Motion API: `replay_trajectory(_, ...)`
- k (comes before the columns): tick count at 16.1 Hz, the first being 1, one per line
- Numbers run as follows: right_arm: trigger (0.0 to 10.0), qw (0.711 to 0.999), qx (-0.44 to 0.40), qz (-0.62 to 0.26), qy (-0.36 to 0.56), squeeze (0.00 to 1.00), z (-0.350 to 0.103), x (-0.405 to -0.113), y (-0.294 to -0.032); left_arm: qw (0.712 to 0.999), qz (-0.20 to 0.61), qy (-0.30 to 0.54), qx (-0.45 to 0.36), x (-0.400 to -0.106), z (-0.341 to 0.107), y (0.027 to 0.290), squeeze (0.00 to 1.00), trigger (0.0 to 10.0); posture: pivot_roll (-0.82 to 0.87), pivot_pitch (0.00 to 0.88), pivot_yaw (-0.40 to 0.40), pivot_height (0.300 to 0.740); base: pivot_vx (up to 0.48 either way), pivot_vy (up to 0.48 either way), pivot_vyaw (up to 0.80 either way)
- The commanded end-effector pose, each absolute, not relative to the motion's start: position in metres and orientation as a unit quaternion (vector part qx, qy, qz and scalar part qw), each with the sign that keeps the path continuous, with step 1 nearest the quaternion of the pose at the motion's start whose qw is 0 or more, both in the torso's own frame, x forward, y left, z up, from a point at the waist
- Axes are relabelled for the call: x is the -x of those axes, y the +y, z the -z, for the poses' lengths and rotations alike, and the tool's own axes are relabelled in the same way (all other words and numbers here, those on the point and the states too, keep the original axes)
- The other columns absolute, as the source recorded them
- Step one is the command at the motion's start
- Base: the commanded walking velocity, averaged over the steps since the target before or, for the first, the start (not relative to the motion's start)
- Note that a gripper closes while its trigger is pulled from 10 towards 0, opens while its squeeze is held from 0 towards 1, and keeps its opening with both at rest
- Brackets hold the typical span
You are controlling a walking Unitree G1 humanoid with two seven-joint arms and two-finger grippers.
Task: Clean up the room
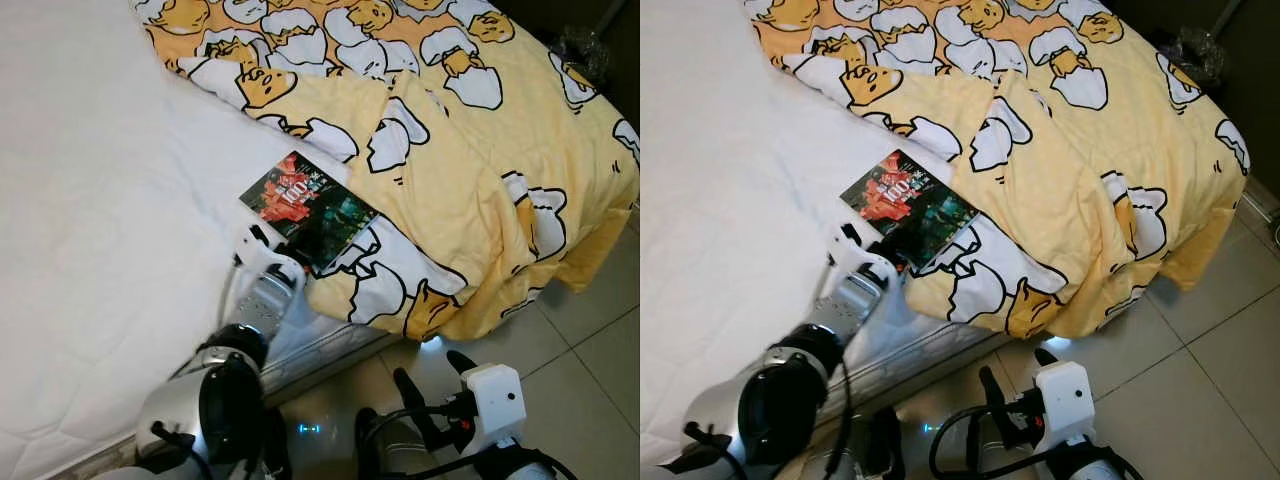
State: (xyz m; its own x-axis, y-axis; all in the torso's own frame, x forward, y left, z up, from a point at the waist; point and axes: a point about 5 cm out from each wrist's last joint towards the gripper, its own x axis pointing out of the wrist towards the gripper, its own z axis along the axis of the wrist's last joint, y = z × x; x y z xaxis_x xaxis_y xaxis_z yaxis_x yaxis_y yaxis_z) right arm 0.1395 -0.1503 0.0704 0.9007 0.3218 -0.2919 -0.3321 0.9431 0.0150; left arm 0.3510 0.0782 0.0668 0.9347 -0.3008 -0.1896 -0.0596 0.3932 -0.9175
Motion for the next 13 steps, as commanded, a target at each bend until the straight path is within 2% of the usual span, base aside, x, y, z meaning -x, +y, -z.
replay_trajectory(1,10.0,0.974,0.013,-0.166,0.155,0.00,-0.070,-0.135,-0.150,0.791,0.097,0.165,0.581,-0.348,-0.068,0.063,0.00,0.0,-0.32,0.264,0.009,0.724,0.000,0.000,0.00)
replay_trajectory(3,10.0,0.974,0.011,-0.164,0.155,0.00,-0.069,-0.136,-0.150,0.796,0.111,0.168,0.571,-0.348,-0.070,0.058,0.00,0.0,-0.32,0.264,0.009,0.724,0.000,0.000,0.00)
replay_trajectory(11,10.0,0.976,0.002,-0.154,0.153,0.00,-0.067,-0.144,-0.150,0.813,0.117,0.143,0.553,-0.351,-0.073,0.066,0.00,0.0,-0.30,0.252,0.020,0.724,0.000,0.000,0.00)
replay_trajectory(13,10.0,0.978,-0.007,-0.146,0.150,0.00,-0.064,-0.152,-0.151,0.827,0.113,0.149,0.530,-0.349,-0.068,0.071,0.00,0.0,-0.28,0.210,0.032,0.724,0.000,0.000,0.00)
